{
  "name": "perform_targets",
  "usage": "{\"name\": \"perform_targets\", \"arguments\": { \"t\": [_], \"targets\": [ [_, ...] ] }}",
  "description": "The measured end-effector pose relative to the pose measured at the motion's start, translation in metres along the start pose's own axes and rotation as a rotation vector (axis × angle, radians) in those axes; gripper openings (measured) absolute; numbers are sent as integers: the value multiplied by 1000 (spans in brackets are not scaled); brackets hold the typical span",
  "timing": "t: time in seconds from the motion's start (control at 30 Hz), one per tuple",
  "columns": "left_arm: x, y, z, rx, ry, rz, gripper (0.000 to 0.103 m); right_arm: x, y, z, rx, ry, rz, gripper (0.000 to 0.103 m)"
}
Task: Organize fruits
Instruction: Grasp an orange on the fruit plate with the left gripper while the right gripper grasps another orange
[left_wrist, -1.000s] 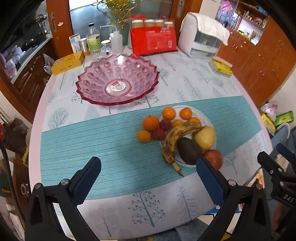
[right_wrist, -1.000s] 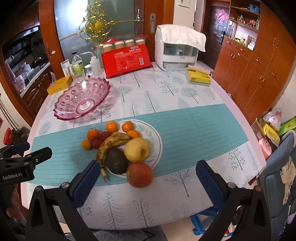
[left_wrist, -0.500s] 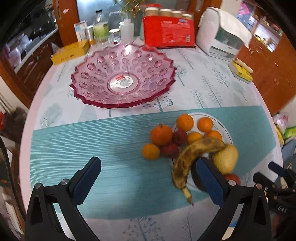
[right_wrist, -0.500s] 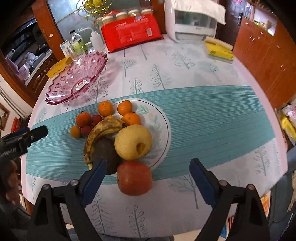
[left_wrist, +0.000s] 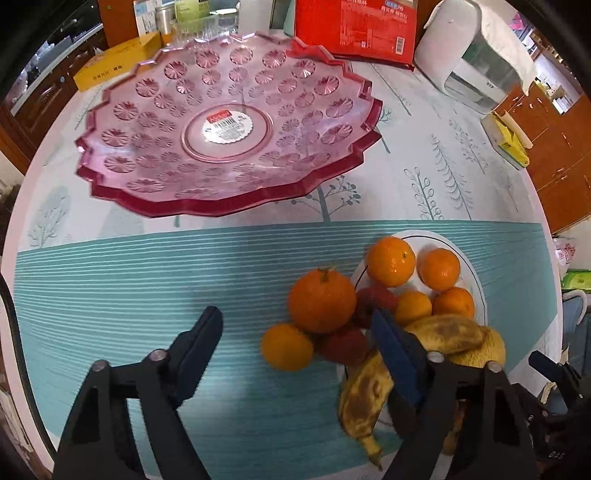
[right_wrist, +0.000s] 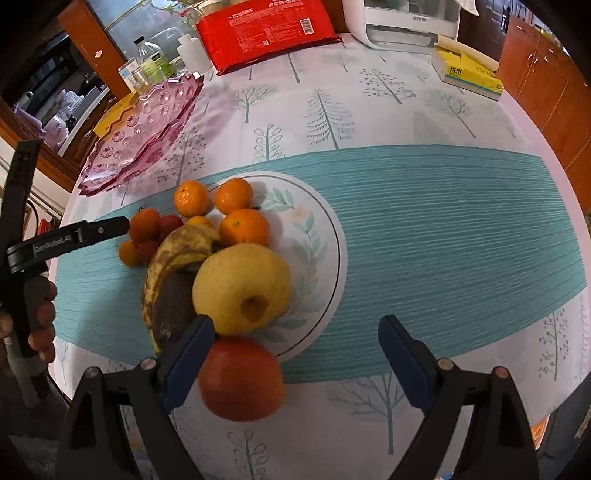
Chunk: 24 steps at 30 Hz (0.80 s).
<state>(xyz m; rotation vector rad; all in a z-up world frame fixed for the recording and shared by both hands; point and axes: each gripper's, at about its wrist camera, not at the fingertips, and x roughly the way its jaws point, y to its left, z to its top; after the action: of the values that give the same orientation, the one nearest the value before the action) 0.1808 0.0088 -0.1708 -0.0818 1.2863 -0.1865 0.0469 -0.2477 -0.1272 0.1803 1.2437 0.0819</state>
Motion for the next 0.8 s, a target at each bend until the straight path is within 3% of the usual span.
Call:
{"name": "perform_targets", "arguments": {
  "t": [0.13,0.33,0.63,0.8],
  "targets": [
    [14,-5,5,-1,40,-15,63,2,-1,19,-1,-18,27,91],
    [27,-8,9,-8,64,-32,59,14,14,52,-64,-46,36,91],
    [36,-9,16,-16,80,-104,48,67,29,88,-83,39,102,67],
    [38,-9,20,-26,85,-122,47,88,33,95,-72,80,156,62]
  ]
}}
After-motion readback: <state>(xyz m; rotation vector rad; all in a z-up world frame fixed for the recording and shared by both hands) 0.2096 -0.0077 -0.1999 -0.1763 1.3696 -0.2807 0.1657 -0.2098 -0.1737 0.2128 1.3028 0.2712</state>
